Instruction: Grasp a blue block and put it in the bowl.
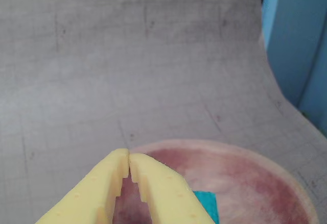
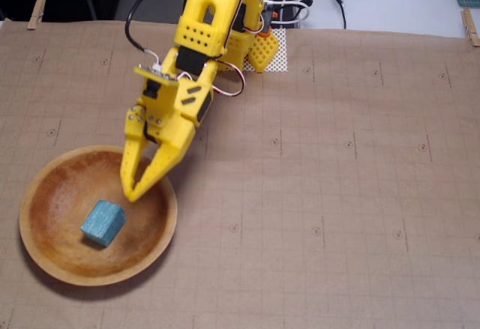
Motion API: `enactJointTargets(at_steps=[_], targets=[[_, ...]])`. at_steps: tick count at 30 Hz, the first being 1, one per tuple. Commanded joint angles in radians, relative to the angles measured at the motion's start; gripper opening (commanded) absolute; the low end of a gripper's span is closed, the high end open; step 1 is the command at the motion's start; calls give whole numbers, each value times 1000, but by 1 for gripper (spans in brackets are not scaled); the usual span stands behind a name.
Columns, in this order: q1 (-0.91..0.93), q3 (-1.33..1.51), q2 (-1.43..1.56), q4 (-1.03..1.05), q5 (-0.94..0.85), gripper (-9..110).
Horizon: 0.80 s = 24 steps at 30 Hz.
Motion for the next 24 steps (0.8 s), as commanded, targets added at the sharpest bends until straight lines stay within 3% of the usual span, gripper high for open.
enactJointTargets(at_steps=[1, 9, 24], targets=[[-29, 43, 156, -3, 5, -3], [-72, 193, 456, 87, 3, -3], [-233, 164, 922, 1040, 41, -3]])
